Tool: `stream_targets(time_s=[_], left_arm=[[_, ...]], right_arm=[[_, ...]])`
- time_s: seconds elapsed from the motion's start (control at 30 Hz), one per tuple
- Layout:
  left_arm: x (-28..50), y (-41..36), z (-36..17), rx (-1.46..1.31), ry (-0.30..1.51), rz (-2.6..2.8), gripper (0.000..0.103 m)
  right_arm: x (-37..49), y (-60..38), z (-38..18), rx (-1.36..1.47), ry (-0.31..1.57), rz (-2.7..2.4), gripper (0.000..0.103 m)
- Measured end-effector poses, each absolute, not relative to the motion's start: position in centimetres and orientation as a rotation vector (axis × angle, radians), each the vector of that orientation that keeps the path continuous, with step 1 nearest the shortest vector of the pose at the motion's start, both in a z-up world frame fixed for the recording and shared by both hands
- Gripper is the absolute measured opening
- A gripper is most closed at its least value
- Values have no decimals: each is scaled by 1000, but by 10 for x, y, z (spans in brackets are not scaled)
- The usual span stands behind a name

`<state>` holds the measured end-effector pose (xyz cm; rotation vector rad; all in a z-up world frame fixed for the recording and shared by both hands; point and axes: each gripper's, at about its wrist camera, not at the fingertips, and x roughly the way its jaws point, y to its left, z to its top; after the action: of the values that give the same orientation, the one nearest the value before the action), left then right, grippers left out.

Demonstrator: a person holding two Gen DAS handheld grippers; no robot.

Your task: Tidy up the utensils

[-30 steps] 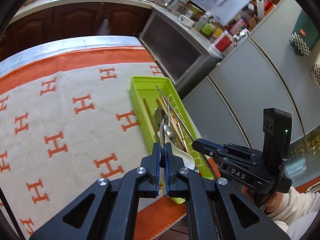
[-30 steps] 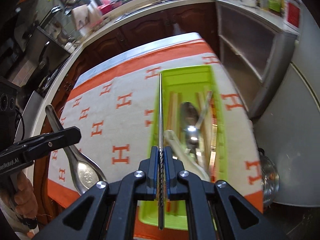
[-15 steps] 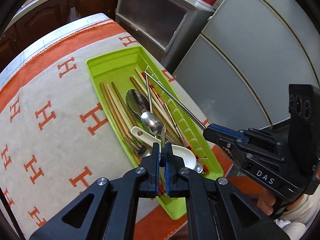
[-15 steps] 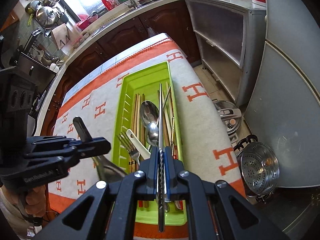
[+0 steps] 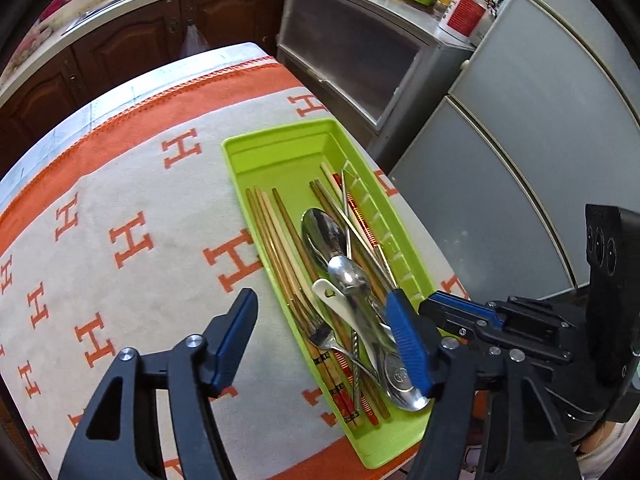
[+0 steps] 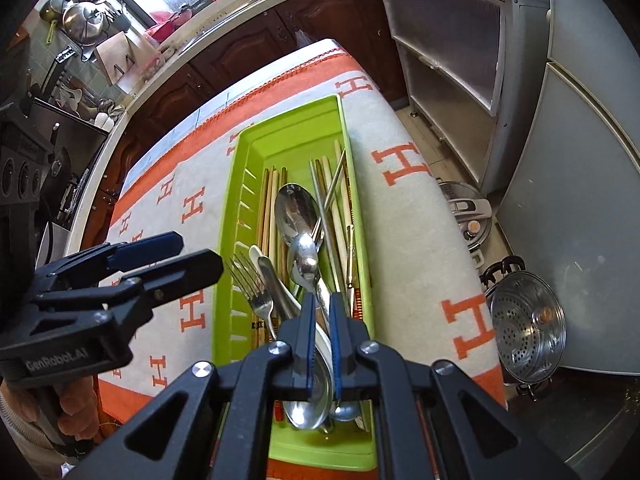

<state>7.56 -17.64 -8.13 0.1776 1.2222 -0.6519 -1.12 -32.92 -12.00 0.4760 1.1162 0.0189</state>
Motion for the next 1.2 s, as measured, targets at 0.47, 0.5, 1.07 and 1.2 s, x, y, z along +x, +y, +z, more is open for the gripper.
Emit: stream_targets(time_s=[0.47, 0.5, 1.07, 1.2], left_arm=[[68, -160, -80, 129, 1237, -582, 83], [67, -158, -81, 129, 1242, -573, 84], [25, -102, -66, 27, 1189, -403, 93], [18, -84, -50, 8, 1167, -317, 98]], right_arm=[[-14, -326, -119, 462, 1122, 10, 7], [-15, -326, -119, 463, 1123, 9, 7], [-29, -297, -109, 415, 1141, 56, 7], [-26, -283, -94, 407, 1145, 105, 7]])
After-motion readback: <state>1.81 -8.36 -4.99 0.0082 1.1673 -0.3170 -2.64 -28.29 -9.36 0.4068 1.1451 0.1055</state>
